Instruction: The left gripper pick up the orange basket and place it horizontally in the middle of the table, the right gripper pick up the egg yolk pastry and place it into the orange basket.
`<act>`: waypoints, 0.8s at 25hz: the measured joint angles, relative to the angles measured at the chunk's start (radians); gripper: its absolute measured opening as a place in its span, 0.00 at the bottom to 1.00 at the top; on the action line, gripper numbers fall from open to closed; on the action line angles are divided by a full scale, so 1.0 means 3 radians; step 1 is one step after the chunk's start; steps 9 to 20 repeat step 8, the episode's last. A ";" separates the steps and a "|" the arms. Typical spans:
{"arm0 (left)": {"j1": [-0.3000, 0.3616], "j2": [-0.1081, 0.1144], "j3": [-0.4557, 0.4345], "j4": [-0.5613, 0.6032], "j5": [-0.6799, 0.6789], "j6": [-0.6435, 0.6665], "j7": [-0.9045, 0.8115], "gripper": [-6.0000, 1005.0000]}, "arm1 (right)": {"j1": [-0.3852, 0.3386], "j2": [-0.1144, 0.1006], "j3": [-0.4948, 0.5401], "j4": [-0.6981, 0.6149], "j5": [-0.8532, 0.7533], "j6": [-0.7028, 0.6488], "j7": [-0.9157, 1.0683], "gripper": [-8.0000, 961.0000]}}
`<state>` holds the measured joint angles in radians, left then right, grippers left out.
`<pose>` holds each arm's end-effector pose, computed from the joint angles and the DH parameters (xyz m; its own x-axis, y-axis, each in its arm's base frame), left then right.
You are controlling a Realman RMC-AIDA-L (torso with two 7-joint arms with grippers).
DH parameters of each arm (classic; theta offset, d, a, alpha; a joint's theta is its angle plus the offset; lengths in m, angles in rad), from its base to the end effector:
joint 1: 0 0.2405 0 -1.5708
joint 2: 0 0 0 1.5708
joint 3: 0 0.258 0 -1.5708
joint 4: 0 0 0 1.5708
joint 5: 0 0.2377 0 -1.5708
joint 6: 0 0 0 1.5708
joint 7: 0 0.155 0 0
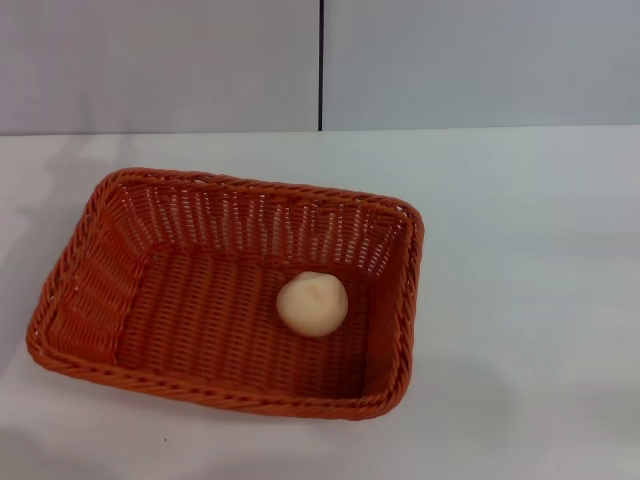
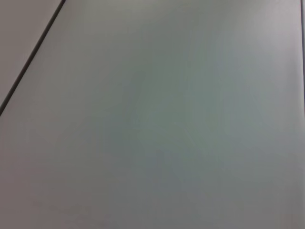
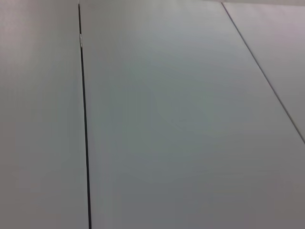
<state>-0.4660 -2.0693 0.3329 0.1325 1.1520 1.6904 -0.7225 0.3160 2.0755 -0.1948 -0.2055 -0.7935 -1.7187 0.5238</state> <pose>-0.3105 0.3382 0.0524 0.3210 -0.3626 0.8749 0.7727 -0.4340 -0.4633 0.3866 0.2696 0.1342 0.5351 0.6133 -0.5810 -0.8032 0.1561 -0.5749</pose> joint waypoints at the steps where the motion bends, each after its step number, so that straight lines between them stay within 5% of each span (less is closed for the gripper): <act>1: 0.0000 0.0000 0.0000 0.0000 0.0000 0.0000 0.0000 0.47 | 0.0000 0.0000 0.0000 0.0000 0.0000 0.0002 0.0000 0.72; 20: -0.0010 0.0000 0.0000 -0.0006 0.0000 0.0000 0.0000 0.47 | 0.0006 0.0000 0.0000 0.0000 0.0004 0.0008 0.0003 0.72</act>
